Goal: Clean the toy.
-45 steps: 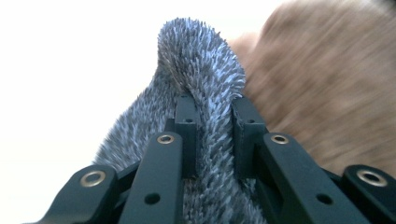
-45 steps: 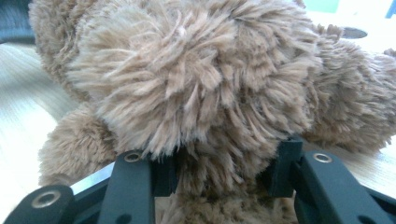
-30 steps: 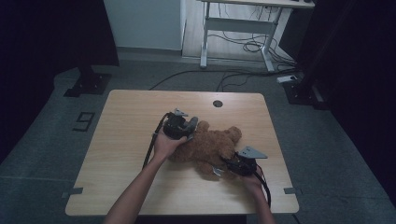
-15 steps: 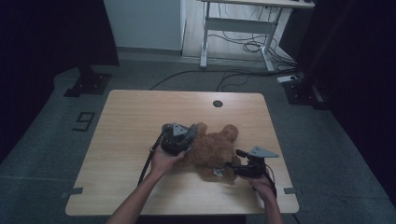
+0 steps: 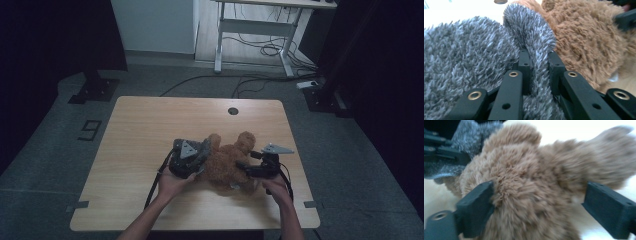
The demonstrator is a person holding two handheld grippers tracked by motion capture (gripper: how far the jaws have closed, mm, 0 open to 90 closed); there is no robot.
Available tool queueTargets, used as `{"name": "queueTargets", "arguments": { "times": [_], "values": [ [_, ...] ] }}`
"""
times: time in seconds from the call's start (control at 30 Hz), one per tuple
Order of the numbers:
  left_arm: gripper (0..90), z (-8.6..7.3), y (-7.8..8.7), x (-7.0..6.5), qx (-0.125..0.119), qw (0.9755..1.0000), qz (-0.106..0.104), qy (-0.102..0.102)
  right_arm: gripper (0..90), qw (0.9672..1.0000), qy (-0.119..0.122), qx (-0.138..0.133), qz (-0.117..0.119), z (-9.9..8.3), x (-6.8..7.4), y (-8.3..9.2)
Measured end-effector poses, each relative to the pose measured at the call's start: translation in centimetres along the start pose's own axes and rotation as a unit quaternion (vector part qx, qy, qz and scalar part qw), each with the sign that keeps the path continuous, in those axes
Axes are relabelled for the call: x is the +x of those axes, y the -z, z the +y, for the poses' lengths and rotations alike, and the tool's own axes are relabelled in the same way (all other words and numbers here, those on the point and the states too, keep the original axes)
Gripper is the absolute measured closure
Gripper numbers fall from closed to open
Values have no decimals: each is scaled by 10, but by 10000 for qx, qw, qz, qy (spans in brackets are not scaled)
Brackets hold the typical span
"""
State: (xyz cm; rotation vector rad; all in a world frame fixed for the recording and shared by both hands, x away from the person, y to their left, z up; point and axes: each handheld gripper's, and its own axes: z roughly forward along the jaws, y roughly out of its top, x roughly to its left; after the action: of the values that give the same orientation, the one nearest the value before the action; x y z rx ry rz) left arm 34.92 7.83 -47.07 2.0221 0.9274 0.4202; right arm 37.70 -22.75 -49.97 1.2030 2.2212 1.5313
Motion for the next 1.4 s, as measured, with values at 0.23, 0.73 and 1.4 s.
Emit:
{"name": "queueTargets", "arguments": {
  "times": [0.23, 0.73, 1.4],
  "values": [
    [767, -10, 7, -1, -13, 9999, -149, 41, 144, 9973, 112, 519, 514, -10, 5, -25],
    [761, 22, 24, 27, -230, 9995, -100, 205, 549, 9960, 841, -241, -155, 10, 20, -28],
    [754, 49, -26, 55, 88, 9987, 136, 473, 474, 9872, 1535, -426, -40, -3, 5, -34]
  ]
}}
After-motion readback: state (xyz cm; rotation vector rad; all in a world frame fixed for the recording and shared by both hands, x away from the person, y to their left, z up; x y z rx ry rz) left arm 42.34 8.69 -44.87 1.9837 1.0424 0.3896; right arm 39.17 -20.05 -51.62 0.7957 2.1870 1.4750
